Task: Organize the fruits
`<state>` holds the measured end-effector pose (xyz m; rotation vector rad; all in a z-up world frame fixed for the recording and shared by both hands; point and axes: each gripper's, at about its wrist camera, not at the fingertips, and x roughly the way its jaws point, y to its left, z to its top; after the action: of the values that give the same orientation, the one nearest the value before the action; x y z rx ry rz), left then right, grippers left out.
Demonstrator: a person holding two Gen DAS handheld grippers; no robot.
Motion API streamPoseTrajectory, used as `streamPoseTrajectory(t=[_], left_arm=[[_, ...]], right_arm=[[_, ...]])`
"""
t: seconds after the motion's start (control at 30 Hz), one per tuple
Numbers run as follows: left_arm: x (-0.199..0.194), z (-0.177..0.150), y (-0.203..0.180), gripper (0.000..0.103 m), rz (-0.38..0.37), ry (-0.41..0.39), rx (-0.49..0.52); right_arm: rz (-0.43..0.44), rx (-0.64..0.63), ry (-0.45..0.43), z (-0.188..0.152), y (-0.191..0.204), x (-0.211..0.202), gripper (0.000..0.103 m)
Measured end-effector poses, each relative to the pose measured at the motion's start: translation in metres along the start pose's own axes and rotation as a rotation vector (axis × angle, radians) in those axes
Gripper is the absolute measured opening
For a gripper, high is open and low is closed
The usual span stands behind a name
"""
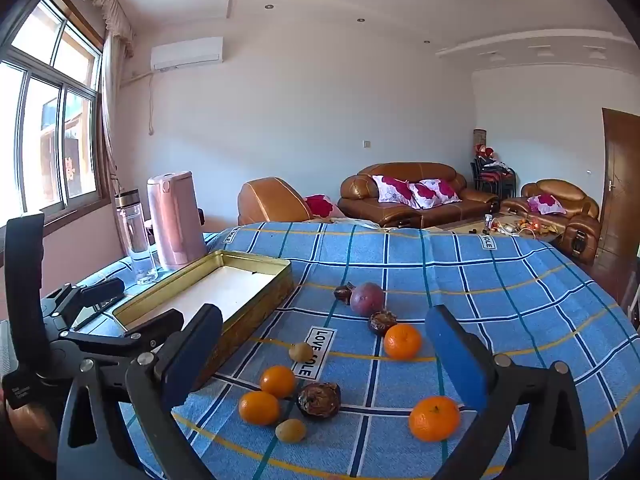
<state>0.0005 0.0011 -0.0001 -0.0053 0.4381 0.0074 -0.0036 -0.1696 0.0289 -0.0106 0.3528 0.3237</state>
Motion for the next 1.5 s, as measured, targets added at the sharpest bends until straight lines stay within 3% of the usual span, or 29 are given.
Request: streamPoseTrajectory(t=[0.53, 1.5], left_arm=[[0.004, -0.005, -0.022, 0.103, 0.015, 0.010, 0.080], [0.007, -0.009, -0.019, 0.103, 0.003, 0.011, 0.084]], right_arm=[[0.005, 0.052, -0.004, -0.007, -0.016, -0.005, 0.102], [0.012, 0.066, 0.011, -0.012, -0.017, -0.003, 0.102]])
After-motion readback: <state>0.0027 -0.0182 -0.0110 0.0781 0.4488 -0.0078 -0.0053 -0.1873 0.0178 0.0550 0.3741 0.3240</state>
